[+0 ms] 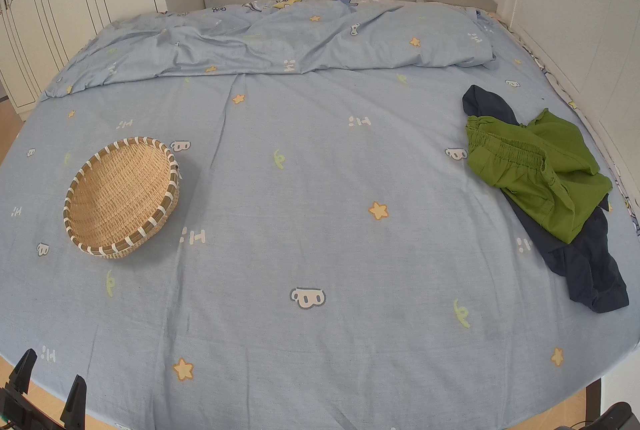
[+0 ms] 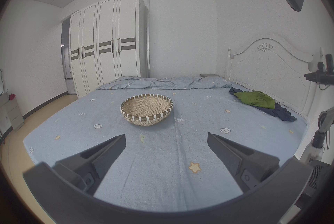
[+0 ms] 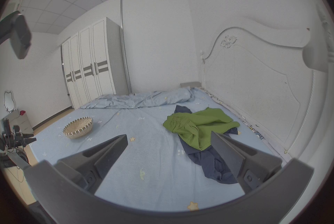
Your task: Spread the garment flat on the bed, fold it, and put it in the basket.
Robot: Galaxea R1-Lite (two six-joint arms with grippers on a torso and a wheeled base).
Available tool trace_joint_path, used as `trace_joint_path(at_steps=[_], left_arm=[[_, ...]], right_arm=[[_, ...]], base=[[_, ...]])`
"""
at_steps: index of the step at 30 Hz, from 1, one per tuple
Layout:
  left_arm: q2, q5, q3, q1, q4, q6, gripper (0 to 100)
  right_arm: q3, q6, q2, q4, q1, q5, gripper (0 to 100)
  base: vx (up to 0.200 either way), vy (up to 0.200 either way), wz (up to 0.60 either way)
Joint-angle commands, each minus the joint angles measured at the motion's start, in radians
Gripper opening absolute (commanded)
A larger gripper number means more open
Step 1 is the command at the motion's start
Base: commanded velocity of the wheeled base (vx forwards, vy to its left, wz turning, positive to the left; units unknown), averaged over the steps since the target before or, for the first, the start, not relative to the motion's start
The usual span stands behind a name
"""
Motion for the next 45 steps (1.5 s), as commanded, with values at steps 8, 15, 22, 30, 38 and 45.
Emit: trace_joint_path(at_steps=[8, 15, 22, 30, 38, 45], left_arm=[[-0.016, 0.0, 0.018, 0.001, 0.0, 0.0, 100], [-0.016, 0.0, 0.018, 0.001, 0.0, 0.0, 100], [-0.016, 0.0, 0.018, 0.001, 0.0, 0.0, 100], [-0.016, 0.0, 0.018, 0.001, 0.0, 0.0, 100], [-0.016, 0.0, 0.018, 0.001, 0.0, 0.0, 100], [-0.016, 0.0, 0.018, 0.001, 0.0, 0.0, 100]], right_arm=[[-0.342, -0.028, 0.885, -0.098, -0.008, -0.022, 100], [-0.487, -0.097, 1.21, -0.173, -0.002, -0.211, 100], [-0.578, -0.126, 1.416, -0.264, -0.007, -0.28, 100], [-0.691, -0.131, 1.503, -0.265, -0.034, -0.324, 100], [-0.74, -0.142, 1.516, -0.258, -0.044, -0.331, 100], [-0.717, -0.146, 1.519, -0.259, -0.036, -0.341, 100]], base=[[0.0, 0.0, 0.0], [0.0, 0.0, 0.0], [0.0, 0.0, 0.0], [0.0, 0.0, 0.0], [0.0, 0.0, 0.0], [0.0, 0.0, 0.0]])
